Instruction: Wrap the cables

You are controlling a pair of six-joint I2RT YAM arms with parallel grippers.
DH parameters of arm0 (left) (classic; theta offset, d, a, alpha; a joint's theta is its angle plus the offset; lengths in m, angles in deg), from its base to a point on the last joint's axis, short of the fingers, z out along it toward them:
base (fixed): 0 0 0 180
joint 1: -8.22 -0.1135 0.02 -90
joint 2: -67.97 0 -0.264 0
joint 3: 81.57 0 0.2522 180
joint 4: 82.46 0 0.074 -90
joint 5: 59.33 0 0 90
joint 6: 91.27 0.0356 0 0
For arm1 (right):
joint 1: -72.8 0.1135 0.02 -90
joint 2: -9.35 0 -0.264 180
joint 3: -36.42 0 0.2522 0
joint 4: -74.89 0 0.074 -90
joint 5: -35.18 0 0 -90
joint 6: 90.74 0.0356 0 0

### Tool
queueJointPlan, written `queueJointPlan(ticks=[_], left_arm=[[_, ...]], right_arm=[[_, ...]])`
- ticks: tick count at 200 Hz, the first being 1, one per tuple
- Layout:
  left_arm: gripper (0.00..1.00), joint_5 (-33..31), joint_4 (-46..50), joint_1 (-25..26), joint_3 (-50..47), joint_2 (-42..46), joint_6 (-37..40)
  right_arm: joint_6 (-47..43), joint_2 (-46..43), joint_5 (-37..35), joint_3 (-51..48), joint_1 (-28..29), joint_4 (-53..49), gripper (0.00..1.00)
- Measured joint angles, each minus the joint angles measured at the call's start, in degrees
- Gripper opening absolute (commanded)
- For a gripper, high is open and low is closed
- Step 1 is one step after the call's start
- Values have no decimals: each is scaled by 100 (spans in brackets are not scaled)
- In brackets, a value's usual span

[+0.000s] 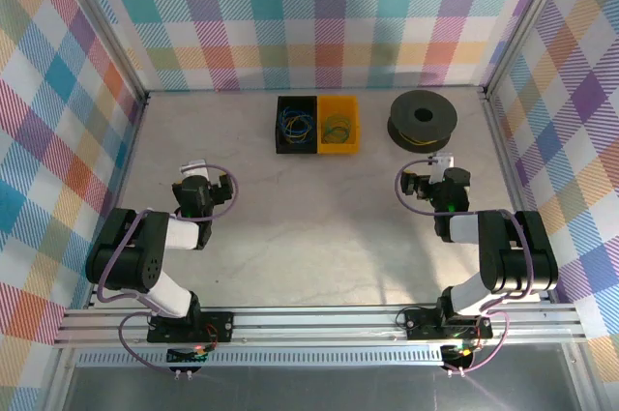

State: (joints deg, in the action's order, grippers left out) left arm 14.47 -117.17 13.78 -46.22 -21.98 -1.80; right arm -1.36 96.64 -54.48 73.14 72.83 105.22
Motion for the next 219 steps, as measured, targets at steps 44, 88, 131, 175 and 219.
queueJointPlan(ticks=[44, 88, 131, 175, 219], left_arm=[[100, 0, 0, 0, 0, 0, 0], [100, 0, 0, 0, 0, 0, 0], [100, 0, 0, 0, 0, 0, 0], [100, 0, 2, 0, 2, 0, 0], [100, 4, 103, 0, 37, 13, 17]], right_arm=[[0, 0, 0, 0, 0, 0, 99], [0, 0, 0, 0, 0, 0, 99], [0, 0, 2, 0, 0, 0, 99], [0, 0, 4, 0, 0, 0, 99], [9, -2, 9, 4, 0, -13, 99]])
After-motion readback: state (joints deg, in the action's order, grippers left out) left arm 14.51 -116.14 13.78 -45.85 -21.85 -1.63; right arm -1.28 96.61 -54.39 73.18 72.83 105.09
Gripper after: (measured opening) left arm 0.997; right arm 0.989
